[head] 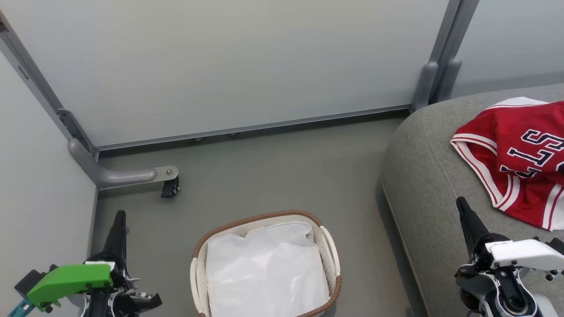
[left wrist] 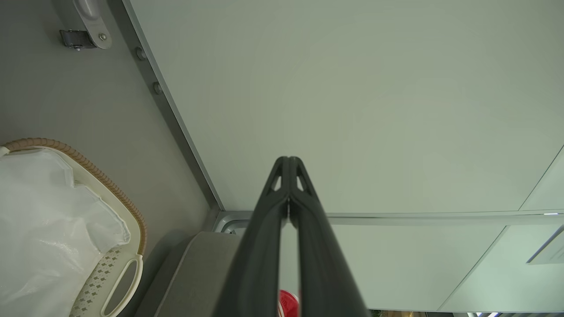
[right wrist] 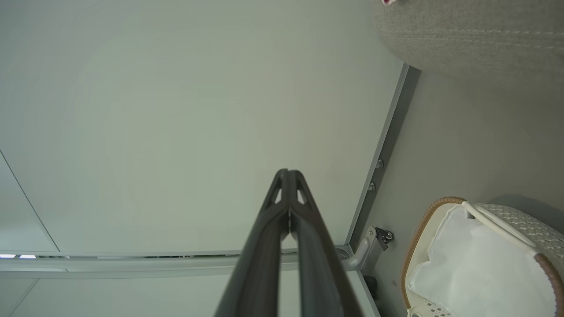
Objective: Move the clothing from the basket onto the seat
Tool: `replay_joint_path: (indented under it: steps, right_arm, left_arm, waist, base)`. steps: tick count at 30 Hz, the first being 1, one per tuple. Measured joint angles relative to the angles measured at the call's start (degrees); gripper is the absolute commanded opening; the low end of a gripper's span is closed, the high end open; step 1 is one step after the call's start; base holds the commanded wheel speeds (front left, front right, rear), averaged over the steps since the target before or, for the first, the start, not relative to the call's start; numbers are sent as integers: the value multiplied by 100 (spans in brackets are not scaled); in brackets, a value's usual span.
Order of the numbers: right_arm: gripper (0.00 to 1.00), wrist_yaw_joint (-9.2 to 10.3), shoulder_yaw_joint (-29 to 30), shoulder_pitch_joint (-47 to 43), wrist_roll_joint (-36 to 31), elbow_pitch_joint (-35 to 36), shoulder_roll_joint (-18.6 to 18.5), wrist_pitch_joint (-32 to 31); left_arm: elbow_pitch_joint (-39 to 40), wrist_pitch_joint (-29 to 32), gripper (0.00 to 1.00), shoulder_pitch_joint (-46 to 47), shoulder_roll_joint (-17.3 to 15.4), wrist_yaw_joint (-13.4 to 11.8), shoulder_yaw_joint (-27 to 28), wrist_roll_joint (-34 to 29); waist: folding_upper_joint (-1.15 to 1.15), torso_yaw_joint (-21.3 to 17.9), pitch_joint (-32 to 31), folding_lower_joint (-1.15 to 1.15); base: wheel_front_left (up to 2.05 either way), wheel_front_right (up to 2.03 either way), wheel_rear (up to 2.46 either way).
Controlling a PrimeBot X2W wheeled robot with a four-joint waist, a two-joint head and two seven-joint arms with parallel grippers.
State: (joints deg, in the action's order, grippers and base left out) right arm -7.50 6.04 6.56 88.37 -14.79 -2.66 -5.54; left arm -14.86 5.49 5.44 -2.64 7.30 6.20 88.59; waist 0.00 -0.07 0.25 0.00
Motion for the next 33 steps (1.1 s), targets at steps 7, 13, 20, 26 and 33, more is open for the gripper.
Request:
replay_joint_path:
  steps: [7, 13, 20, 26, 33]
  right_arm:
    - [0, 0, 36, -4, 298, 59, -2, -77]
    - [0, 0, 48, -5, 396, 78, -2, -101]
    - [0, 0, 49, -6, 396, 78, -2, -101]
    - [0, 0, 49, -6, 396, 79, -2, -101]
    - [0, 0, 49, -6, 396, 79, -2, -101]
  left_arm:
    - [62, 92, 0, 26, -2, 1, 23, 266]
    - [86, 107, 0, 51, -3, 2, 29, 371]
    - [87, 107, 0, 51, -3, 2, 29, 372]
    - [86, 107, 0, 51, -3, 2, 29, 372]
    - [88, 107, 0, 51, -3, 2, 29, 372]
  waist:
    - [0, 5, -5, 0]
    - [0, 7, -7, 0]
    - [0, 7, -7, 0]
    - [0, 7, -7, 0]
    - [0, 7, -7, 0]
  base:
    - [0, 0, 0]
    - [0, 0, 0]
    - [0, 0, 0]
    - [0, 0, 0]
    - [0, 0, 0]
